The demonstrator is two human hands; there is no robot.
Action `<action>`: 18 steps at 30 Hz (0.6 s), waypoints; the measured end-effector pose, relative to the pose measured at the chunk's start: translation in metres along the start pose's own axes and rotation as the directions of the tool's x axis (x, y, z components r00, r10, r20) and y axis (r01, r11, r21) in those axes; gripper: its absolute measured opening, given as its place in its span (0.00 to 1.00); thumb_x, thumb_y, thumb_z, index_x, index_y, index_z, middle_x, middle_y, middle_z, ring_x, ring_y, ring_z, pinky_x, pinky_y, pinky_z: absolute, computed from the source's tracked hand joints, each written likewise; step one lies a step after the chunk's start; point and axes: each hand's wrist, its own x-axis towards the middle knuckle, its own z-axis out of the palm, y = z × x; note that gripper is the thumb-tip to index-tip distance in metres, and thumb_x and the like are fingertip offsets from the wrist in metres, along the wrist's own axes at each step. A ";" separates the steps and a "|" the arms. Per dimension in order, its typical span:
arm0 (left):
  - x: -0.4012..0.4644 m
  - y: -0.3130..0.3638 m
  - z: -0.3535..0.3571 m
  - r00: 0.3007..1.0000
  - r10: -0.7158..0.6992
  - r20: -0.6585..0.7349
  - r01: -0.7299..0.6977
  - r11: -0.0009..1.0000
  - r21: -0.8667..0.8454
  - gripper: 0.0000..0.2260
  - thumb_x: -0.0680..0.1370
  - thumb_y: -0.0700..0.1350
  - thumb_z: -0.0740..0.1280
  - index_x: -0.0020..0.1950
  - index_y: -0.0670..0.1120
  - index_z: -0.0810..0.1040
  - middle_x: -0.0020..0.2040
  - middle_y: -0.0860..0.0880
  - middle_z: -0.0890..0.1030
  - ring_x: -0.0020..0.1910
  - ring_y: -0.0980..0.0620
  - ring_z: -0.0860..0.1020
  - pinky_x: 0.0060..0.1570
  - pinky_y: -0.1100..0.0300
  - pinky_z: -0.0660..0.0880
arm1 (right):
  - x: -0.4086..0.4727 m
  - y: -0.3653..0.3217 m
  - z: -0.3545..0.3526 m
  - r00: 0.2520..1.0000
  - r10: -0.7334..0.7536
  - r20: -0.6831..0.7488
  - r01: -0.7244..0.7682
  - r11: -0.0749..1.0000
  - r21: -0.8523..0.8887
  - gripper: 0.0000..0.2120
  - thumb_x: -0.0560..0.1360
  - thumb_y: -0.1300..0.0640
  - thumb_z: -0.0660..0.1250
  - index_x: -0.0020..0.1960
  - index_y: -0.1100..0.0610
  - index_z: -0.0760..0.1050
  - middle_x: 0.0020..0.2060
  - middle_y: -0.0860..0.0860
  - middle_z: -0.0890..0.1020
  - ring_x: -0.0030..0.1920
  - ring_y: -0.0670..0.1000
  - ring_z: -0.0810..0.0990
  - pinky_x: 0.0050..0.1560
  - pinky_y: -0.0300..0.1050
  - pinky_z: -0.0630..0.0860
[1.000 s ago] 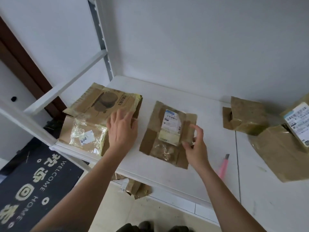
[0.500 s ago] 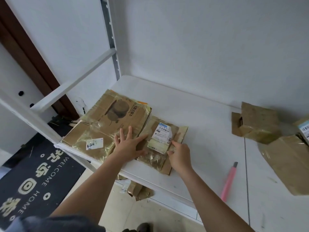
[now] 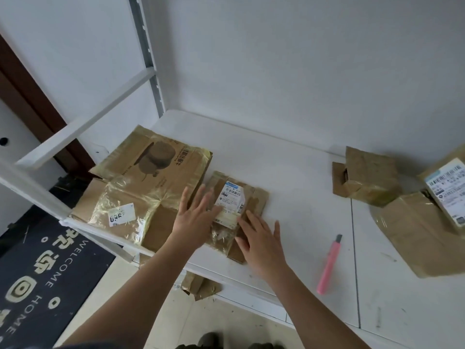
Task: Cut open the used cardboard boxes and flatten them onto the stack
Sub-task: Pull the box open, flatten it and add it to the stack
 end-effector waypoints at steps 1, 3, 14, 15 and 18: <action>-0.001 0.004 0.002 0.999 0.019 0.033 -0.018 0.999 -0.045 0.33 0.77 0.40 0.64 0.78 0.57 0.55 0.81 0.46 0.45 0.79 0.46 0.38 0.72 0.37 0.30 | 0.000 0.002 0.002 1.000 -0.007 0.014 0.007 1.000 -0.003 0.25 0.83 0.42 0.52 0.79 0.44 0.54 0.80 0.45 0.51 0.80 0.49 0.48 0.75 0.65 0.40; -0.003 0.008 0.004 0.986 -0.004 0.169 0.042 0.974 -0.223 0.34 0.78 0.41 0.63 0.79 0.57 0.52 0.81 0.50 0.46 0.79 0.51 0.43 0.75 0.39 0.39 | 0.003 0.003 0.004 1.000 -0.011 0.028 0.011 1.000 -0.005 0.26 0.83 0.42 0.53 0.79 0.43 0.54 0.80 0.45 0.49 0.80 0.49 0.47 0.76 0.64 0.41; -0.005 0.019 -0.044 0.990 -0.045 0.131 0.060 0.992 -0.110 0.26 0.76 0.38 0.65 0.72 0.54 0.67 0.69 0.50 0.70 0.62 0.49 0.75 0.56 0.50 0.74 | 0.003 0.014 -0.045 0.999 0.015 -0.052 0.011 0.879 0.477 0.18 0.80 0.61 0.64 0.69 0.53 0.75 0.68 0.51 0.76 0.67 0.52 0.74 0.67 0.41 0.67; -0.007 0.022 -0.053 0.999 -0.048 0.022 0.050 0.994 -0.097 0.22 0.77 0.37 0.65 0.69 0.52 0.70 0.63 0.50 0.74 0.54 0.51 0.77 0.45 0.56 0.74 | -0.003 0.018 -0.056 0.990 0.040 -0.135 0.031 0.871 0.490 0.17 0.79 0.63 0.64 0.67 0.55 0.77 0.63 0.53 0.79 0.63 0.53 0.77 0.63 0.40 0.70; -0.008 0.042 -0.080 0.966 0.001 -0.257 -0.046 0.984 -0.170 0.13 0.80 0.43 0.59 0.64 0.48 0.75 0.57 0.50 0.77 0.52 0.51 0.77 0.38 0.59 0.71 | -0.025 0.031 -0.088 0.933 0.076 -0.352 0.080 0.909 0.409 0.14 0.78 0.63 0.65 0.63 0.58 0.78 0.57 0.54 0.80 0.59 0.54 0.78 0.58 0.47 0.75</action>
